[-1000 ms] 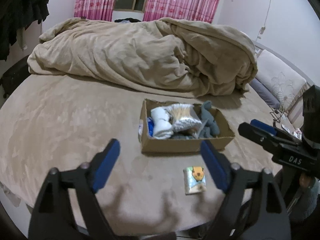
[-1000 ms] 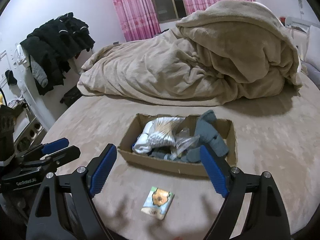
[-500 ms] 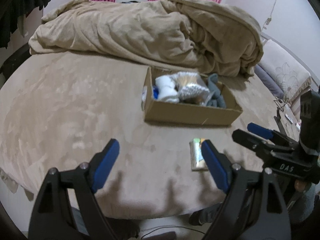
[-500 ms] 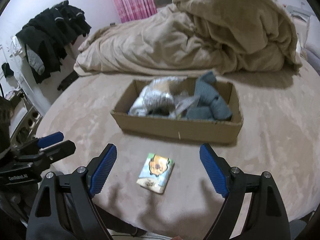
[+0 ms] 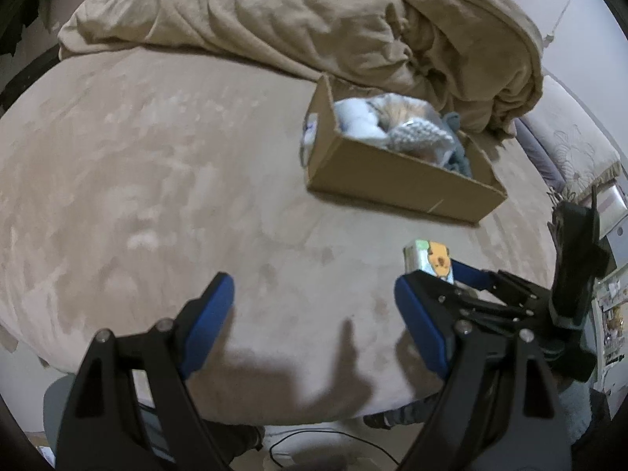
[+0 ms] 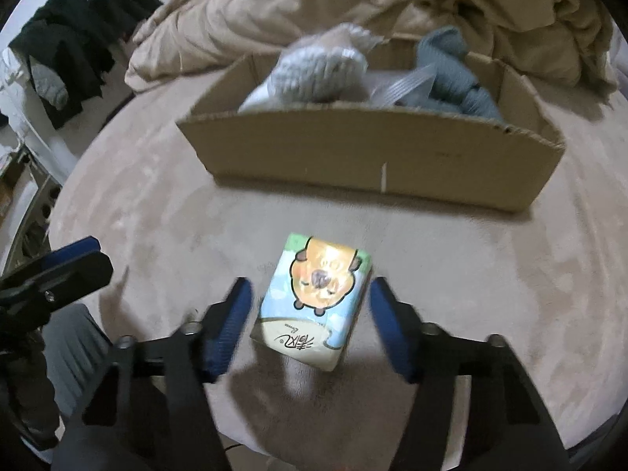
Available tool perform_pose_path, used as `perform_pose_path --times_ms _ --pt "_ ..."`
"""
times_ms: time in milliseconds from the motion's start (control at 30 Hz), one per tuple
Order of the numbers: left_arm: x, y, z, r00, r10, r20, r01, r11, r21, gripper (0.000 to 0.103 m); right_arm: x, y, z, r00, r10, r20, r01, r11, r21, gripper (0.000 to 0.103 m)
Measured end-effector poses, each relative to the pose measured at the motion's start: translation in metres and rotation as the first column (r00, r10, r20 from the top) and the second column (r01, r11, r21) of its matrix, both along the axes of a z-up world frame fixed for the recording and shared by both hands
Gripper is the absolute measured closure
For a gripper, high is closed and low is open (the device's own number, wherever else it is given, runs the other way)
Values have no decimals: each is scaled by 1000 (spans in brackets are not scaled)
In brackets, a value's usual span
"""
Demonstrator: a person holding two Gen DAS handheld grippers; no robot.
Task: Organize objects
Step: 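Grasp the small cartoon tissue pack with the right tool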
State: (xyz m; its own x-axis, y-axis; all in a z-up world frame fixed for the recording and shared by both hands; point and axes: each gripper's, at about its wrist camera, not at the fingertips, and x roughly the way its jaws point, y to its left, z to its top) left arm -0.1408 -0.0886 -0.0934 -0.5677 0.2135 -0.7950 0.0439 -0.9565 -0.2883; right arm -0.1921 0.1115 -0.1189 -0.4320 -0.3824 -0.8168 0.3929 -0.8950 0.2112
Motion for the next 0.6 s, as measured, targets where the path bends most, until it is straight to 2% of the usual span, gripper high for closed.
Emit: perform_pose_path --times_ms 100,333,600 --pt "-2 -1 -6 1000 1 18 -1 1000 2 18 2 -5 -4 999 20 -25 -20 999 30 45" --pt "-2 8 1 1000 -14 9 14 1000 -10 18 1 4 0 999 34 -24 -33 999 10 51" --pt "-2 23 24 999 -34 -35 32 999 -37 18 7 31 32 997 11 -70 -13 999 -31 51"
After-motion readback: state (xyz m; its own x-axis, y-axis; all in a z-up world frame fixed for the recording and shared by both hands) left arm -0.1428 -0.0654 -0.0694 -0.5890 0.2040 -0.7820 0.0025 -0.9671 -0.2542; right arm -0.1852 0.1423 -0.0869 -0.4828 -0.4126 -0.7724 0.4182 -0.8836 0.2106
